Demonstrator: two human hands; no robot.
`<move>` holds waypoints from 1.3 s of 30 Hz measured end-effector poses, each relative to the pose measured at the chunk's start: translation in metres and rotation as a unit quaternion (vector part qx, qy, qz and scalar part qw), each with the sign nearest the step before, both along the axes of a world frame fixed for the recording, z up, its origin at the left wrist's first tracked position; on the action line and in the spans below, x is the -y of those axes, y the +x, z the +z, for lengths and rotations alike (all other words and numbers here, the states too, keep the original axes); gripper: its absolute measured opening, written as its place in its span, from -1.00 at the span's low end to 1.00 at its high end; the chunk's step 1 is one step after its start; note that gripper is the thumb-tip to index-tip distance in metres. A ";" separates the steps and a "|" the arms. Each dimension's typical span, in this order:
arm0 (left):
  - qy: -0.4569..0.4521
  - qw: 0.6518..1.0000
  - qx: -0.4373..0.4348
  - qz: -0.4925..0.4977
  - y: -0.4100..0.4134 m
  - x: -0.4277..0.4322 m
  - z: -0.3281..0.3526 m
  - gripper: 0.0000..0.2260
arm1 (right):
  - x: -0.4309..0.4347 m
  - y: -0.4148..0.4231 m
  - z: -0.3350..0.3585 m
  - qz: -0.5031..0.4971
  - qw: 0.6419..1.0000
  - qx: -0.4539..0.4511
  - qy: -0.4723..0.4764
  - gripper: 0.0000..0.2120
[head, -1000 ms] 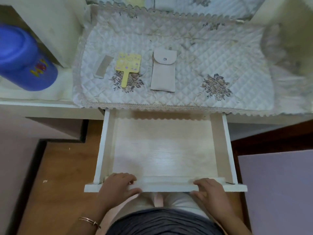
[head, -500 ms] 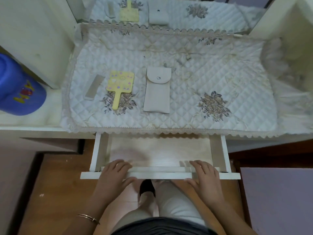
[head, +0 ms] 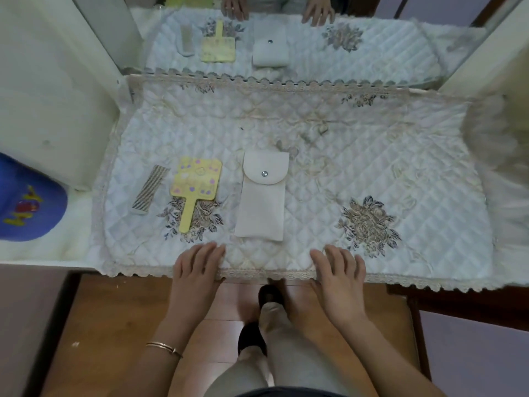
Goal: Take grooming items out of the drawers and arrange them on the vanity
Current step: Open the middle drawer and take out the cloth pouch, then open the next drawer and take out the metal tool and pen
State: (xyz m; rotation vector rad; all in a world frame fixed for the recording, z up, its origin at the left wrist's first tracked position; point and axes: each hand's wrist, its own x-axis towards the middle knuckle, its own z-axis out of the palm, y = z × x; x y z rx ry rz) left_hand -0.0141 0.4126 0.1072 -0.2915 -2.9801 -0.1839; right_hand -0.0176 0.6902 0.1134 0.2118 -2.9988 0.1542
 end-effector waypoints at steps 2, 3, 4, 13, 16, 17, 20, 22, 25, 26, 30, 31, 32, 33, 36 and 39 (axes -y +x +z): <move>0.006 1.000 0.000 0.014 -0.003 -0.002 -0.002 -0.45 | -0.001 -0.005 -0.002 -0.001 1.000 -0.019 -0.014 -0.39; 0.006 1.000 0.000 0.019 -0.003 -0.003 -0.003 -0.44 | -0.002 -0.004 -0.004 -0.001 0.999 -0.028 -0.017 -0.44; 0.006 1.000 0.001 0.023 -0.003 -0.004 -0.003 -0.44 | -0.002 -0.004 -0.005 0.001 0.999 -0.033 -0.017 -0.46; 0.048 0.994 0.086 0.044 -0.001 -0.007 0.010 -0.47 | -0.007 -0.005 0.004 0.008 0.997 0.064 -0.038 -0.34; 0.057 0.994 0.091 0.009 0.010 -0.006 0.016 -0.57 | -0.012 -0.001 0.018 0.025 0.992 0.095 -0.083 -0.41; 0.064 0.994 0.088 -0.004 0.015 -0.004 0.018 -0.58 | -0.014 0.005 0.023 0.026 0.989 0.104 -0.100 -0.45; 0.088 0.991 0.088 -0.051 0.036 0.004 0.018 -0.63 | -0.017 0.043 0.028 -0.041 0.975 0.135 -0.173 -0.53; 0.104 0.983 0.127 -0.078 0.057 0.009 0.015 -0.69 | -0.014 0.085 0.026 -0.139 0.947 0.163 -0.238 -0.55; 0.124 0.945 0.293 -0.074 0.102 0.011 0.004 -0.74 | -0.012 0.164 0.017 -0.270 0.875 0.249 -0.315 -0.55; 0.130 0.925 0.352 -0.057 0.118 0.011 0.000 -0.75 | -0.013 0.192 0.013 -0.316 0.839 0.287 -0.338 -0.55; 0.128 0.831 0.541 0.016 0.158 0.008 -0.013 -0.69 | -0.019 0.285 0.001 -0.469 0.693 0.379 -0.395 -0.63; 0.118 0.810 0.574 0.024 0.161 0.007 -0.017 -0.68 | -0.023 0.303 -0.003 -0.498 0.659 0.386 -0.410 -0.65; 0.113 0.791 0.601 0.033 0.162 0.003 -0.021 -0.69 | -0.027 0.320 -0.006 -0.527 0.627 0.388 -0.423 -0.66; 0.108 0.777 0.618 0.050 0.162 -0.002 -0.023 -0.72 | -0.032 0.335 -0.010 -0.551 0.603 0.387 -0.429 -0.67; 0.119 0.765 0.628 0.080 0.158 -0.031 -0.022 -0.82 | -0.057 0.366 -0.022 -0.591 0.543 0.386 -0.455 -0.71; 0.167 0.757 0.620 0.123 0.155 -0.074 -0.022 -0.68 | -0.095 0.379 -0.029 -0.609 0.506 0.381 -0.476 -0.74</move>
